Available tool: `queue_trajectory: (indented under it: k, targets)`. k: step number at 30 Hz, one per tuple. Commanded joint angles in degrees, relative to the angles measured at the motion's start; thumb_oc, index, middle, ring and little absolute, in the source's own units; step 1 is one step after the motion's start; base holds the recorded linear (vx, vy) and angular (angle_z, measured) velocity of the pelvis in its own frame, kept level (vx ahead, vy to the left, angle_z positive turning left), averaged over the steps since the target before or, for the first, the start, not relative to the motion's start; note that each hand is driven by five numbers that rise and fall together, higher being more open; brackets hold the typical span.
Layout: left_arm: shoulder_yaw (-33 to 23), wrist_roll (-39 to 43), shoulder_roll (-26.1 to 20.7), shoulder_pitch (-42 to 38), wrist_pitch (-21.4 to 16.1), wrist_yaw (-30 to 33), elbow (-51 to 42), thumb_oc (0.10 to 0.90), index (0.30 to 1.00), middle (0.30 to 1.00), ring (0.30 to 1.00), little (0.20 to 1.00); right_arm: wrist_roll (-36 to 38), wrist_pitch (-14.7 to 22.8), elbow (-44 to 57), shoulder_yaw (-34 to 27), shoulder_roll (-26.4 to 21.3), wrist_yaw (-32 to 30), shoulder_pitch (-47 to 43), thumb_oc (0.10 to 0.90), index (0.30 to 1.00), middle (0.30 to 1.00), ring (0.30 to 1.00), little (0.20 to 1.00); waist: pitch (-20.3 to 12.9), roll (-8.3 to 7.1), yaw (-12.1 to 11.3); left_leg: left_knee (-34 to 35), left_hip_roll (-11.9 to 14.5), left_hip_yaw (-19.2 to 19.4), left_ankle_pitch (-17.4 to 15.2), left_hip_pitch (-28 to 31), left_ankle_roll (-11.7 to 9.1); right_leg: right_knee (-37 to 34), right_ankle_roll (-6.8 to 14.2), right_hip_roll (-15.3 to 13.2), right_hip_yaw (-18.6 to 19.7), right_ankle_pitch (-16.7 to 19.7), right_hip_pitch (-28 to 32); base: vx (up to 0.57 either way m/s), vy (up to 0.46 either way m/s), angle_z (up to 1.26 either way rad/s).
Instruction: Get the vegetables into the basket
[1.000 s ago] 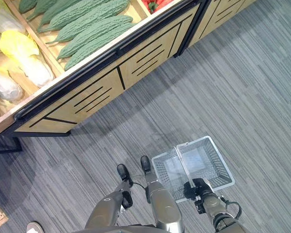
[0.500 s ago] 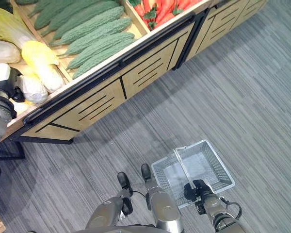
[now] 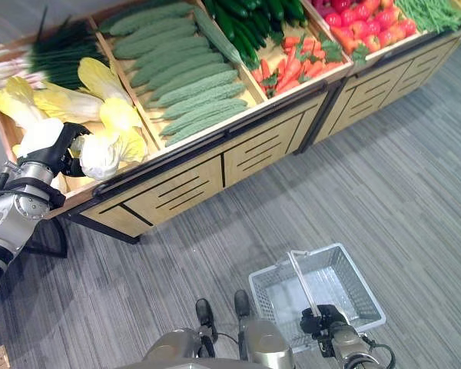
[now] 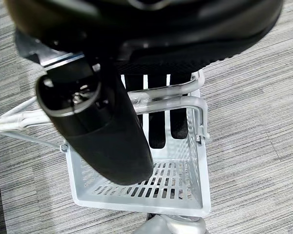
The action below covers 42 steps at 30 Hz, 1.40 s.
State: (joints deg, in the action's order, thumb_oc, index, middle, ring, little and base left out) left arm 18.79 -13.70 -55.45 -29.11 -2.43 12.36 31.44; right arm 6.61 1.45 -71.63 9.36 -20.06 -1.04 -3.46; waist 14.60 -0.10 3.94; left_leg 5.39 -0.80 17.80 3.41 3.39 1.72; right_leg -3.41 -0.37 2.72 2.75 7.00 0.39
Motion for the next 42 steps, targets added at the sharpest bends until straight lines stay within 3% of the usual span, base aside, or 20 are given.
queue_trajectory:
  k: [1,6,11,15,17,28,34,40,42]
  targets:
    - [-8.8,-0.2,-3.6,-1.1,-1.7,1.9,-2.9,0.4,0.3,0.3,0.3,0.3,-0.8,0.3,-3.2,-0.3,-1.5,0.4,5.1,0.4,0.3,0.3,0.3,0.3,-7.2,0.92,0.5,-1.4,-0.9,0.1,-8.9,5.5,-1.1,2.7,7.3,-5.3,-0.8,-6.3,-0.9,-0.04,0.046,0.01]
    - [-14.2,-0.5,-2.0,7.3,-2.3,0.5,-11.0,0.4,0.3,0.3,0.3,0.3,-0.5,0.4,-3.1,-2.5,-1.0,0.6,6.2,0.4,0.3,0.3,0.3,0.3,-8.1,0.54,-0.3,-3.6,-1.2,-0.3,-10.4,5.8,-0.4,3.2,7.5,-5.9,-0.6,-6.6,0.1,-0.04,0.05,0.01]
    - [-20.8,3.3,5.7,18.7,-3.3,-0.8,-19.6,0.4,0.3,0.3,0.3,0.3,0.6,0.8,-2.2,-4.7,-0.3,0.7,6.9,0.4,0.3,0.3,0.3,0.3,-8.4,0.33,-0.5,-3.8,-1.6,-0.8,-11.0,6.6,0.4,4.5,7.7,-6.1,-0.6,-7.1,0.4,-0.04,0.05,0.01]
    - [-23.8,7.2,14.3,27.1,-4.1,-3.6,-30.6,0.4,0.3,0.3,0.3,0.3,0.3,1.4,-0.2,-6.7,0.6,0.0,7.9,0.4,0.3,0.3,0.3,0.3,-7.9,-0.03,-0.4,-2.6,-2.2,-1.3,-10.9,6.8,1.4,6.5,8.1,-6.3,-0.3,-6.7,-1.0,-0.08,0.088,0.02]
    - [-23.9,8.5,15.8,28.3,-4.7,-4.1,-33.4,0.4,0.3,0.3,0.3,0.3,0.1,1.6,0.5,-6.6,0.8,-0.1,7.7,0.4,0.3,0.3,0.3,0.3,-7.6,-0.1,-0.4,-2.4,-2.3,-1.4,-10.7,6.7,1.7,7.0,8.3,-6.3,0.1,-5.9,-1.6,-0.08,0.077,0.01]
    - [-21.3,19.7,20.6,28.6,-6.2,-6.3,-39.8,0.4,0.3,0.3,0.3,0.3,1.0,1.9,2.5,-6.2,0.8,-1.1,6.5,0.4,0.3,0.3,0.3,0.3,-7.4,-0.24,0.2,-1.9,-3.0,-0.6,-11.1,7.5,2.8,9.2,8.7,-6.4,1.3,-5.2,-2.8,-0.05,0.057,-0.04]
    - [-19.2,20.7,20.7,26.1,-5.8,-6.4,-38.7,0.4,0.3,0.3,0.3,0.3,1.4,2.0,2.8,-6.8,0.6,-1.4,7.4,0.4,0.3,0.3,0.3,0.3,-7.3,-0.26,1.0,-1.9,-3.3,0.1,-11.3,7.8,3.0,8.9,9.0,-6.6,1.5,-4.5,-2.8,-0.01,0.056,0.0]
    - [-17.3,21.0,21.2,22.8,-5.5,-5.3,-37.7,0.4,0.3,0.3,0.3,0.3,2.2,2.4,2.9,-6.5,0.9,-2.2,7.1,0.4,0.3,0.3,0.3,0.3,-6.2,0.22,2.2,-2.2,-3.2,3.6,-11.7,7.6,3.3,9.1,10.4,-6.2,2.9,-1.9,-4.8,-0.02,0.035,-0.2]
    - [-17.4,21.1,20.9,22.7,-5.5,-5.0,-38.1,0.4,0.3,0.3,0.3,0.3,1.9,2.3,3.1,-6.2,1.1,-2.5,6.5,0.4,0.3,0.3,0.3,0.3,-5.4,0.9,1.5,-2.5,-2.7,4.8,-12.2,7.5,3.1,10.3,10.9,-7.2,-0.5,-2.1,-6.1,0.0,0.016,-0.6]
